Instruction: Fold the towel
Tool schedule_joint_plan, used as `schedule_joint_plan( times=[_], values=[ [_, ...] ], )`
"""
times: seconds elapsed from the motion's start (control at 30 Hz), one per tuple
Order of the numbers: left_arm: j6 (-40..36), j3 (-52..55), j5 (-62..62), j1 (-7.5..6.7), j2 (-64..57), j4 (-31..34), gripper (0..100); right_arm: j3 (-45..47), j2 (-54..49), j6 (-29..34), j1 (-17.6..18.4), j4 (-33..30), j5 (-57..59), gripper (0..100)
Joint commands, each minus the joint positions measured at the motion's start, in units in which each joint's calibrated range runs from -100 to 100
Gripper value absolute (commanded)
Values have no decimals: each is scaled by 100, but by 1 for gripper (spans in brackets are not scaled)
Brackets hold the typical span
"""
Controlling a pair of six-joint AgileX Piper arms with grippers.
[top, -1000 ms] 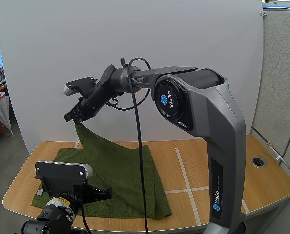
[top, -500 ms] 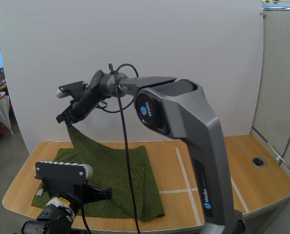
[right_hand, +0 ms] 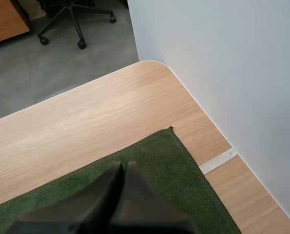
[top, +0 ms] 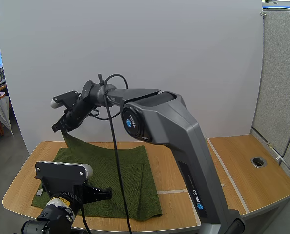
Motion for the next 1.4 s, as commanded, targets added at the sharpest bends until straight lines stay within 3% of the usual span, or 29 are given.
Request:
schedule_joint_plan(
  times=[0.0, 0.27, 0.63, 1.37],
  values=[
    [-27, 12, -68, 13, -25, 68, 0, -90, 121, 62, 64, -118, -426, 0],
    [-27, 12, -68, 13, -25, 68, 0, -122, 335, 62, 133, -228, -1086, 0],
    [-27, 12, -68, 13, -25, 68, 0, -958, 979, 92, 134, -217, -946, 0],
    [-27, 12, -68, 13, -25, 68, 0, -1490, 1635, 93, 231, -170, -1470, 0]
  ],
)
